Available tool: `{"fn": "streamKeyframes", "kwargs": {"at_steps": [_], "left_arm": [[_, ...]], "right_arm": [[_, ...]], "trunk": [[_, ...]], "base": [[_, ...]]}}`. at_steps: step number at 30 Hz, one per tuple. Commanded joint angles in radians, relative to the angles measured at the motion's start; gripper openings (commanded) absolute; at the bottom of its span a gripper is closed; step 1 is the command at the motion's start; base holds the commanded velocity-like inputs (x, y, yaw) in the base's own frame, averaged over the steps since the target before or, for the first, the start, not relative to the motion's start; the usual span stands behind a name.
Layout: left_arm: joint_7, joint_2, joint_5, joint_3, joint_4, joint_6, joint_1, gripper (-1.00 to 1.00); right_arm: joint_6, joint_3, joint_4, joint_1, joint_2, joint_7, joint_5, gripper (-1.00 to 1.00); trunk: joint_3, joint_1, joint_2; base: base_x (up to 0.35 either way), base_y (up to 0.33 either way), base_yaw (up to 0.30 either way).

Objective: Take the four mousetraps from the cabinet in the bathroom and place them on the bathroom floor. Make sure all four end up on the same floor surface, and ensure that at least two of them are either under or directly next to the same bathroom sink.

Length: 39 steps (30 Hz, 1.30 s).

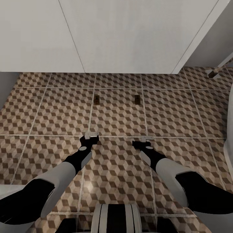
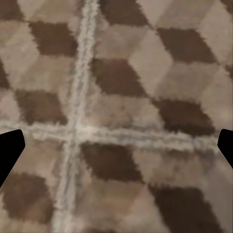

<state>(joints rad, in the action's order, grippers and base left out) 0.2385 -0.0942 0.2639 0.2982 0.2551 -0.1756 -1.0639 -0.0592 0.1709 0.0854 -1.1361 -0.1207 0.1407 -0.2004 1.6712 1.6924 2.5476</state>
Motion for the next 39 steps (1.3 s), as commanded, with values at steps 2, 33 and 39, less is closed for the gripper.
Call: {"fn": "streamKeyframes", "kwargs": {"at_steps": [2,33,39], "left_arm": [[0.007,-0.002,0.009,0.009,-0.001,-0.004,-0.001,1.0],[0.011,-0.002,0.012,0.007,-0.007,-0.006,-0.001,1.0],[0.016,-0.002,0.011,0.007,-0.007,-0.008,-0.001,1.0]], "right_arm": [[-0.004,0.009,-0.001,-0.001,0.0,0.003,-0.01,1.0],[-0.004,0.009,0.0,-0.001,0.0,0.003,-0.01,1.0],[-0.004,0.009,0.0,-0.001,-0.001,0.003,-0.01,1.0]], "trunk": [[0.0,0.0,0.0],[-0.116,-0.014,-0.007],[-0.139,-0.016,-0.008]], "base": [[0.0,0.0,0.0],[0.0,0.0,0.0],[0.0,0.0,0.0]]}}
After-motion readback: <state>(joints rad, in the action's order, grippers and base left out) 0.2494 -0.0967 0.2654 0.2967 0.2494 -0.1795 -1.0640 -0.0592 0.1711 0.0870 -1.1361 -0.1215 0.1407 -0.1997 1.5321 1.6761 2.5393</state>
